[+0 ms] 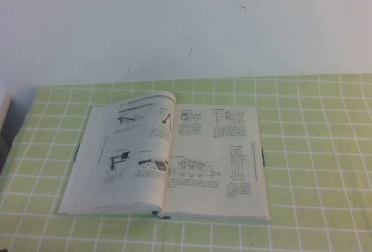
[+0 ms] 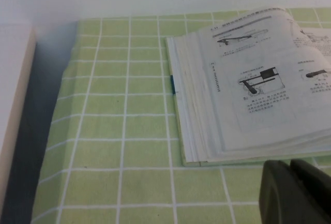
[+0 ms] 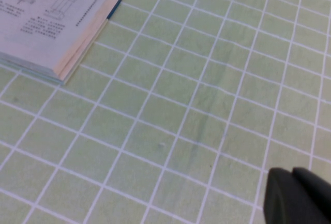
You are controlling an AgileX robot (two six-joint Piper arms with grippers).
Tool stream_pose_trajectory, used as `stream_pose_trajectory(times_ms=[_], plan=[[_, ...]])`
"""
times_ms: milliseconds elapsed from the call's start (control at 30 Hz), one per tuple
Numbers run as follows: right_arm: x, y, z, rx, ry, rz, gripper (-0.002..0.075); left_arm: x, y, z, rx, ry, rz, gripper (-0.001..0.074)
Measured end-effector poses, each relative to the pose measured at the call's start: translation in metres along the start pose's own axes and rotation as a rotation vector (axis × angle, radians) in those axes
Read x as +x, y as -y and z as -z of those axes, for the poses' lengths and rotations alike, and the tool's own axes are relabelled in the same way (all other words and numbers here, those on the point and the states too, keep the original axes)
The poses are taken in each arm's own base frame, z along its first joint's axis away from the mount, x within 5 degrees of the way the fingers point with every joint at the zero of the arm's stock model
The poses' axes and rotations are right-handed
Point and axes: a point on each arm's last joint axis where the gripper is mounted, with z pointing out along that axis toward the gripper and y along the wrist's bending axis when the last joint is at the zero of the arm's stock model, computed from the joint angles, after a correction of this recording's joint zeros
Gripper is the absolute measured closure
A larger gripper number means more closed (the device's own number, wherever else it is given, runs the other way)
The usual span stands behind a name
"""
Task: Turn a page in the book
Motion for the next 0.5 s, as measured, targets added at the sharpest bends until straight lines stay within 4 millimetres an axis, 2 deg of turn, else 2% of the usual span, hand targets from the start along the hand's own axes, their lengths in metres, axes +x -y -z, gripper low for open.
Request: stream_pose_trajectory(times_ms=[500], plan=[[0.0, 0.0, 0.0, 0.0, 0.0, 0.0, 0.0729, -0.0005, -0.002, 0.0003, -0.035, 0.004, 0.009, 0.0737]])
